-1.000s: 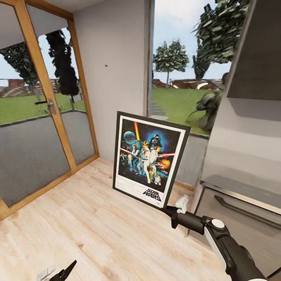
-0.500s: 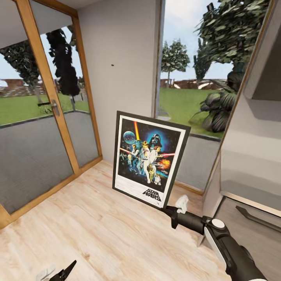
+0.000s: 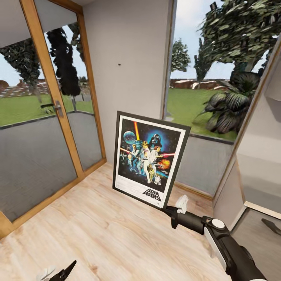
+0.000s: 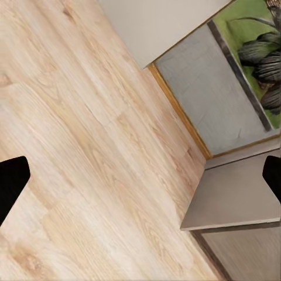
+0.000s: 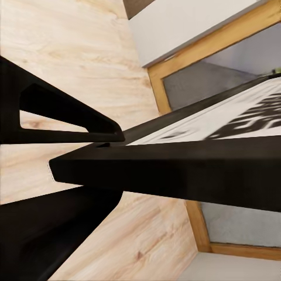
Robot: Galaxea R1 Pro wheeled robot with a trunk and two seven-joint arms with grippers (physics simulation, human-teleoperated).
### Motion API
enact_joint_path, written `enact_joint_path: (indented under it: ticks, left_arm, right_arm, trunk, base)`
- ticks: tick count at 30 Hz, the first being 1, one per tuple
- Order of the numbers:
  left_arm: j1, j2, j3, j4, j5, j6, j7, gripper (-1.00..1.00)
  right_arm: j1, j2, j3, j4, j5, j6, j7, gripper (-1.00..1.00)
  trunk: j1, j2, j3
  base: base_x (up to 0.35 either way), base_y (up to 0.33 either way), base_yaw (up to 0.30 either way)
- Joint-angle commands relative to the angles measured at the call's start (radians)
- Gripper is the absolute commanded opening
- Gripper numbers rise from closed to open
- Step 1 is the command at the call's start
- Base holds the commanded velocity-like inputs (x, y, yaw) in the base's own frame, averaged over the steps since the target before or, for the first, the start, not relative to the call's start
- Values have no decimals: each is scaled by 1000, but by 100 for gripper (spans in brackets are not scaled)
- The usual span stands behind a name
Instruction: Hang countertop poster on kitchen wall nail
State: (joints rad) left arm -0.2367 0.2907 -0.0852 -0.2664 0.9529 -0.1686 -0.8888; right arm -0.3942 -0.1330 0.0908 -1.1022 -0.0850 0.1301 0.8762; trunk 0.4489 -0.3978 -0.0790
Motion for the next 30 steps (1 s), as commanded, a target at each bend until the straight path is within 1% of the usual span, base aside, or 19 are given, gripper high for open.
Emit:
enact_joint_path:
  ticks: [1, 9, 12, 17, 25, 30]
  left_arm:
    - [-1, 1, -8, 1, 7, -6, -1, 100]
    - [-1, 1, -8, 1, 7, -7, -1, 100]
    - [-1, 1, -8, 1, 7, -7, -1, 100]
    - [-1, 1, -8, 2, 7, -8, -1, 100]
    - [-1, 1, -8, 2, 7, -8, -1, 100]
    - [-1, 1, -8, 2, 7, -8, -1, 100]
  right_arm:
    - [-1, -1, 1, -1, -12, 13, 4, -100]
    - [-1, -1, 1, -2, -12, 13, 4, -100]
    - [-1, 0, 1, -2, -12, 13, 4, -100]
    - [-1, 0, 1, -2, -12, 13, 4, -100]
    - [0, 0, 1, -2, -12, 13, 4, -100]
    - [0, 0, 2, -2, -12, 13, 4, -100]
  trunk:
    - [1, -2, -2]
    - [1, -2, -2]
    - [1, -2, -1]
    - [1, -2, 2]
    - [1, -2, 8]
    - [1, -2, 12]
  base:
    - [231, 283, 0]
    - [226, 286, -3]
    - [213, 249, -101]
    - [112, 125, -186]
    - [29, 28, -230]
    - [157, 127, -240]
